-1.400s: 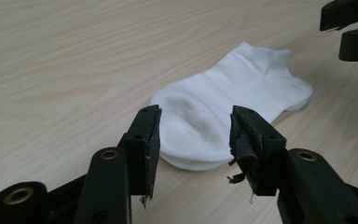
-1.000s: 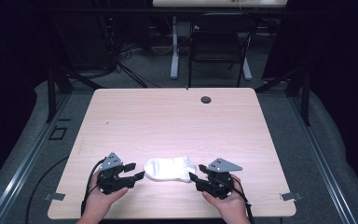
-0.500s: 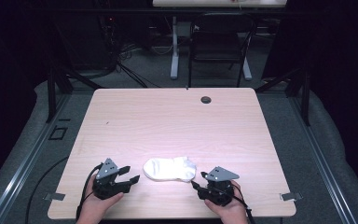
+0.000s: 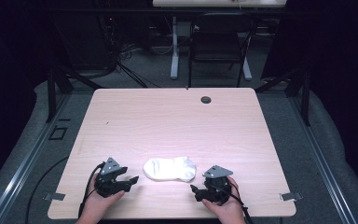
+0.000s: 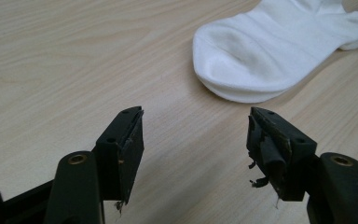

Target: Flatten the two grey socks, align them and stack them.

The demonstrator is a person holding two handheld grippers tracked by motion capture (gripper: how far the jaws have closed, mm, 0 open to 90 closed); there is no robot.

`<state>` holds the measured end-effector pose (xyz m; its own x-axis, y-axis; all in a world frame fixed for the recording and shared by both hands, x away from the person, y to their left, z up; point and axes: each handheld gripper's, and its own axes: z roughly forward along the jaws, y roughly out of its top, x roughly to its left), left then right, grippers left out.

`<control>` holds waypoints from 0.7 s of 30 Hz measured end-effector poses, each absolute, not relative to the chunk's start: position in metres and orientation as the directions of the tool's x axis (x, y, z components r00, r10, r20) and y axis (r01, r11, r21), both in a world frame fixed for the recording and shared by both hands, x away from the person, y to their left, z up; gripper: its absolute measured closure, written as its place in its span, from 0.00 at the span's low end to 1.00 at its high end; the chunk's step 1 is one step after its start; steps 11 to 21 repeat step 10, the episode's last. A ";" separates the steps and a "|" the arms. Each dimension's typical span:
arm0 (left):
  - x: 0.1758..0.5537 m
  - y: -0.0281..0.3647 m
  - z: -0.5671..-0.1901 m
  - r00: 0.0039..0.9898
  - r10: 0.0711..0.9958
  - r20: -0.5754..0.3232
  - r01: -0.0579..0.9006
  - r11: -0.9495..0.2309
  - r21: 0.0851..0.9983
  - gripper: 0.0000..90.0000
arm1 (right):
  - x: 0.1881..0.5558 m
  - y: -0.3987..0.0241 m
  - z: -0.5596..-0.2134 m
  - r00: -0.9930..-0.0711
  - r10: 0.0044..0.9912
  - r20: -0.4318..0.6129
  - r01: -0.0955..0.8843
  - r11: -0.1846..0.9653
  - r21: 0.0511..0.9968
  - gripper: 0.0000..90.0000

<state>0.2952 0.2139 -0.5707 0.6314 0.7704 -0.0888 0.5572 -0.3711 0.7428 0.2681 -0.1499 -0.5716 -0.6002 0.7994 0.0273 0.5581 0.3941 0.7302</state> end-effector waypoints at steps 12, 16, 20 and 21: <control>0.296 0.202 -0.574 0.651 0.756 -0.067 0.549 -0.409 0.729 0.36 | 0.267 -0.148 -0.574 -0.622 0.782 0.034 0.559 0.414 0.718 0.15; 0.296 0.202 -0.574 0.651 0.756 -0.067 0.549 -0.409 0.729 0.36 | 0.267 -0.148 -0.574 -0.622 0.782 0.034 0.559 0.414 0.718 0.15; 0.296 0.202 -0.574 0.651 0.756 -0.067 0.549 -0.409 0.729 0.36 | 0.267 -0.148 -0.574 -0.622 0.782 0.034 0.559 0.414 0.718 0.15; 0.296 0.202 -0.574 0.651 0.756 -0.067 0.549 -0.409 0.729 0.36 | 0.267 -0.148 -0.574 -0.622 0.782 0.034 0.559 0.414 0.718 0.15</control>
